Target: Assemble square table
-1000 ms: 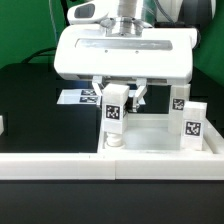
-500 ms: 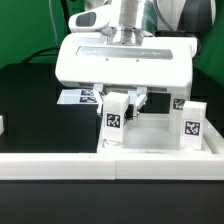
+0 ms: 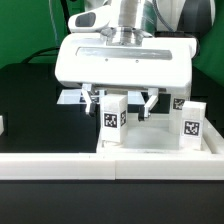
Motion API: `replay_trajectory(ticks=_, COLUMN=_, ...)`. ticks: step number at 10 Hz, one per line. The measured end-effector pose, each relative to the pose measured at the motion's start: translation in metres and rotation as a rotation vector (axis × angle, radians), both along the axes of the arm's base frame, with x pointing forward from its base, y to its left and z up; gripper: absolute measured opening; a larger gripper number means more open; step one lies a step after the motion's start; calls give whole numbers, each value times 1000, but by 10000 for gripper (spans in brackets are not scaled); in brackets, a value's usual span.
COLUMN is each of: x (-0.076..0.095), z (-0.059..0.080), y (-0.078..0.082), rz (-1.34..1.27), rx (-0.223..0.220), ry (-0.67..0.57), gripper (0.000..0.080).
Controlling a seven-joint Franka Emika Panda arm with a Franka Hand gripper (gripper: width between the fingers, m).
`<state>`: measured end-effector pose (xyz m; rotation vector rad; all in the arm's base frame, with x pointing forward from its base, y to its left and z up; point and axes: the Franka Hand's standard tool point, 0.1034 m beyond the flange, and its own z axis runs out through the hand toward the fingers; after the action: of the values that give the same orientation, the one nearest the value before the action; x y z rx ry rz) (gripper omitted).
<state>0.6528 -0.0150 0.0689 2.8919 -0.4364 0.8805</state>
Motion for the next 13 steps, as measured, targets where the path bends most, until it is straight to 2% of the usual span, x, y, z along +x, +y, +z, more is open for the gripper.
replay_trajectory(ticks=6, x=0, z=0, y=-1, rz=-1, rx=0, ry=0, gripper=649)
replay_trajectory(ticks=7, x=2, z=9, y=-11, rz=-20, rx=24, ry=10, gripper=649)
replay_trajectory(ticks=9, x=3, z=25, y=-25, rz=-32, rx=99, ry=48, gripper=649)
replay_trajectory(ticks=11, x=12, z=42, y=-38, rz=23, rx=225, ry=108, gripper=649)
replay_trajectory(ticks=12, x=17, z=46, y=-36, rz=26, rx=257, ry=112, gripper=649)
replay_trajectory(ticks=13, x=16, z=44, y=-36, rz=25, rx=256, ry=110, gripper=649)
